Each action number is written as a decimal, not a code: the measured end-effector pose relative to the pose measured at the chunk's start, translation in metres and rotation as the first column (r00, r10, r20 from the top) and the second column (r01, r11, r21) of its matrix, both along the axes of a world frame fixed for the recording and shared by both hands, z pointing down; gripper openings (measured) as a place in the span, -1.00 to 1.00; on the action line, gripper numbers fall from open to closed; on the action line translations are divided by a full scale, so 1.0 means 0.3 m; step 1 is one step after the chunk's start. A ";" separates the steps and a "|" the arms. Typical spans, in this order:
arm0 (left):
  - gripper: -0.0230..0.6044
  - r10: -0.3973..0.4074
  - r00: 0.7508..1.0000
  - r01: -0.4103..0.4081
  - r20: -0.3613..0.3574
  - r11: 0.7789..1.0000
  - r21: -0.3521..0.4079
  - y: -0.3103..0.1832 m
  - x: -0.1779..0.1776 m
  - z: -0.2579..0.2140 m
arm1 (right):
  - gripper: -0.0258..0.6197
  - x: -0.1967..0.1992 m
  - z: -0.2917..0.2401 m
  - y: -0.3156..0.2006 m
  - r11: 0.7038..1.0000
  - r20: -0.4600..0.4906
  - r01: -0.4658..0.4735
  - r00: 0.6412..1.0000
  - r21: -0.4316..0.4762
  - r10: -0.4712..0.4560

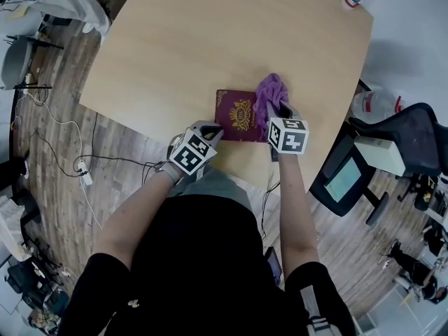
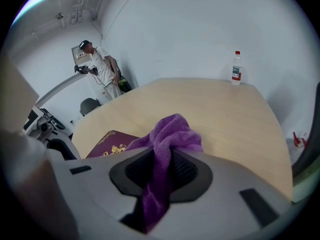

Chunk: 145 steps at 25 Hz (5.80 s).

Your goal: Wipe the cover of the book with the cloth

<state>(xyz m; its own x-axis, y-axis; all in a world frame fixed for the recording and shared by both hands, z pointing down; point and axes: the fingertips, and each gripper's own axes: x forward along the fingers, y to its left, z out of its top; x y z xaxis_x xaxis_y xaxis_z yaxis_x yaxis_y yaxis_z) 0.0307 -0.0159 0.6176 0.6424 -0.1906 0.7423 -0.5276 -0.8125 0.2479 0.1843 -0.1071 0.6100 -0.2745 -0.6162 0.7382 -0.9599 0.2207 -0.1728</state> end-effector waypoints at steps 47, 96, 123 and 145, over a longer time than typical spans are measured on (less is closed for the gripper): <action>-0.87 -0.006 1.000 0.006 -0.012 1.000 0.006 -0.001 0.001 0.003 | -0.65 -0.159 0.012 0.412 0.992 0.104 0.118 0.988 -0.052 -0.112; -0.87 -0.031 0.999 0.031 -0.035 1.000 0.000 -0.008 -0.005 0.007 | -0.65 -0.266 0.010 -0.019 0.987 0.060 0.155 0.987 -0.047 -0.152; -0.87 -0.032 0.998 0.032 -0.050 0.999 -0.002 -0.009 -0.007 -0.006 | -0.66 -0.328 0.011 0.301 0.978 0.104 0.193 0.977 -0.076 -0.185; -0.87 -0.031 0.998 0.031 -0.056 0.999 -0.011 -0.009 -0.005 -0.003 | -0.66 -0.402 0.017 0.356 0.969 0.115 0.237 0.967 -0.076 -0.227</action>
<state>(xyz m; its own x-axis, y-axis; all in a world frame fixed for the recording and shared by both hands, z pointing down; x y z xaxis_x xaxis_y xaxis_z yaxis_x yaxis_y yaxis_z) 0.0291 -0.0186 0.6166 0.6768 -0.2035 0.7075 -0.5375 -0.7933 0.2860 0.0637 -0.0002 0.6153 -0.4810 -0.4601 0.7463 -0.8597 0.4145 -0.2985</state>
